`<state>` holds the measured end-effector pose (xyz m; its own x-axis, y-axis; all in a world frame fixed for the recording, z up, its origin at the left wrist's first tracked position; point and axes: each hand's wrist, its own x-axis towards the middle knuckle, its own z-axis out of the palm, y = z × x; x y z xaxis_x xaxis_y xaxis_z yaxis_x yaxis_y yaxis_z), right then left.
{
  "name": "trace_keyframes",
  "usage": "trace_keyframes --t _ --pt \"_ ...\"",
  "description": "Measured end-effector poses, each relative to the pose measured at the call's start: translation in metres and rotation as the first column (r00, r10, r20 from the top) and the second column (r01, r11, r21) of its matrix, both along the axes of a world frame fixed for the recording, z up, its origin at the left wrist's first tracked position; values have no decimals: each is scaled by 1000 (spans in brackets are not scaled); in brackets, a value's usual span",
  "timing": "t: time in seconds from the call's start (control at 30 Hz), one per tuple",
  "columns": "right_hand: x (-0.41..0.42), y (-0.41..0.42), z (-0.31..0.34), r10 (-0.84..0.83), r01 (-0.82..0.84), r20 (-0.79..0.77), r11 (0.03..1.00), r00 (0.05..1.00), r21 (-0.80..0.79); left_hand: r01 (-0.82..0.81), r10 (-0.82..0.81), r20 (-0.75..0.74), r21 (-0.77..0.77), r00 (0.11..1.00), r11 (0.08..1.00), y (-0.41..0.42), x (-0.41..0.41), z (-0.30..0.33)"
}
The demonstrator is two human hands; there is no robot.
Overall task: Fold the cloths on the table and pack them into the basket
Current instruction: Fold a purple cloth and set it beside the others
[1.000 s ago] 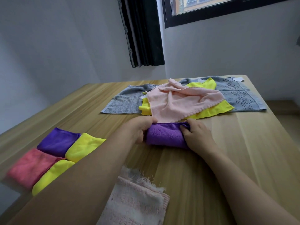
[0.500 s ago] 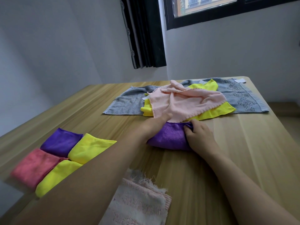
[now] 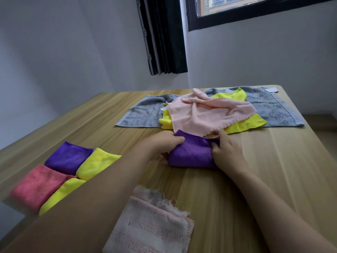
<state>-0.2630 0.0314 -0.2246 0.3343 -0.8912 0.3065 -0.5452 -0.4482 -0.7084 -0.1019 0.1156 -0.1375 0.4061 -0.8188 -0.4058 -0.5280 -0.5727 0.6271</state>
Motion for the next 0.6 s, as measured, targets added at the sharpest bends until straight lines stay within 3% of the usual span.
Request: trace_keyframes --t 0.1,0.13,0.27,0.47,0.6 --pt "1 -2 -2 -15 12 -78 999 997 -37 43 -16 447 -52 894 998 -9 -7 -22" --pt "2 -2 -2 -14 10 -93 999 996 -41 59 -35 526 -29 850 998 -11 -10 -28" --pt "-1 3 4 24 -27 -114 999 993 -30 91 -147 611 123 778 988 -16 -19 -35" --pt "4 20 11 334 -335 -69 942 940 -4 83 -323 751 340 576 937 -5 2 -21" --pt "12 29 13 451 -450 -51 893 891 29 51 -360 746 402 560 914 16 11 -19"
